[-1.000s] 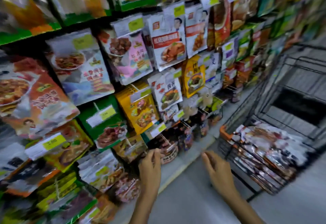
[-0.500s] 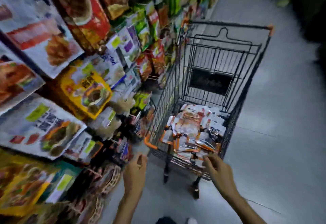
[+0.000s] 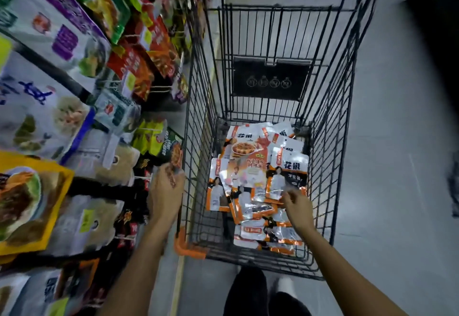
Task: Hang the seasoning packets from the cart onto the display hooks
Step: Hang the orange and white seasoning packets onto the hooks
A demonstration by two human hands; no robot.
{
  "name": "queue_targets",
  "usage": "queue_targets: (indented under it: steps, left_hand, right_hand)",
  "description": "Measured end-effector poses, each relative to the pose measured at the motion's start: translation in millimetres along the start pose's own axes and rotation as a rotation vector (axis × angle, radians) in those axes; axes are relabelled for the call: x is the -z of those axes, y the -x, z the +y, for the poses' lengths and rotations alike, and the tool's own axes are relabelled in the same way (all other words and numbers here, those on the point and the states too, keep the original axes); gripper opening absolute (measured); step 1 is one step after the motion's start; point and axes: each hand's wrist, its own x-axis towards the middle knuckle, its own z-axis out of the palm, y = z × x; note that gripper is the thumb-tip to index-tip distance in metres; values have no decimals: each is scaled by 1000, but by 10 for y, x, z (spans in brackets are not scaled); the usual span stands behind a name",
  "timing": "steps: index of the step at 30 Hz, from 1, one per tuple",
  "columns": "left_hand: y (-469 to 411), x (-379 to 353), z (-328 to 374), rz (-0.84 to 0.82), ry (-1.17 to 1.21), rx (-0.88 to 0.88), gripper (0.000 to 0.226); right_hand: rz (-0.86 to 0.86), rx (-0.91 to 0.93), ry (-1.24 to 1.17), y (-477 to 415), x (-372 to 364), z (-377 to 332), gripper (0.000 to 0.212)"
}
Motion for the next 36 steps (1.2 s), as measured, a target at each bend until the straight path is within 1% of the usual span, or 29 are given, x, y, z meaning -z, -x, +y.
queue_targets:
  steps: [4, 6, 10, 13, 15, 17, 20, 22, 25, 27, 31, 32, 35, 36]
  left_hand:
    - [-488, -306, -21, -90, 7, -20, 43]
    - [-659, -435, -60, -109, 9, -35, 41]
    - [-828, -607, -175, -90, -59, -148, 36]
    - [-841, -635, -225, -53, -28, -207, 29]
    - [-851, -631, -243, -69, -12, -237, 26]
    - [-861, -631, -256, -95, 0, -261, 24]
    - [-858, -620, -268, -123, -4, -259, 25]
    - [-858, -610, -281, -140, 27, -259, 22]
    - [-864, -596, -286, -142, 41, -278, 20]
    - [-867, -592, -295, -132, 38, -294, 21]
    - [-864, -593, -301, -120, 46, -304, 21]
    - [-860, -594, -304, -116, 46, -306, 20]
    - [-847, -592, -313, -113, 58, -297, 19]
    - [-844, -591, -316, -115, 61, -291, 19]
  right_hand:
    - [33, -28, 48, -534, -312, 60, 23]
    - [9, -44, 67, -745, -498, 98, 24]
    - [-61, -118, 116, -984, -881, 210, 32]
    - [-86, -122, 128, -1195, -1075, 183, 38]
    - [-78, -132, 117, -1373, -1170, 116, 43]
    - [-41, -184, 108, -1512, -1249, 61, 54]
    - [8, -246, 278, -1607, -1367, 37, 83]
    - [8, -292, 364, -1624, -1424, 35, 94]
    - [16, -346, 394, -1650, -1484, 53, 94]
    - [26, -382, 346, -1660, -1501, 12, 92]
    - [39, -439, 291, -1671, -1520, -125, 102]
    - [22, -432, 270, -1688, -1533, -131, 102]
    - [-46, -415, 32, -1694, -1533, -137, 84]
    - [-57, -413, 23, -1714, -1522, -141, 79]
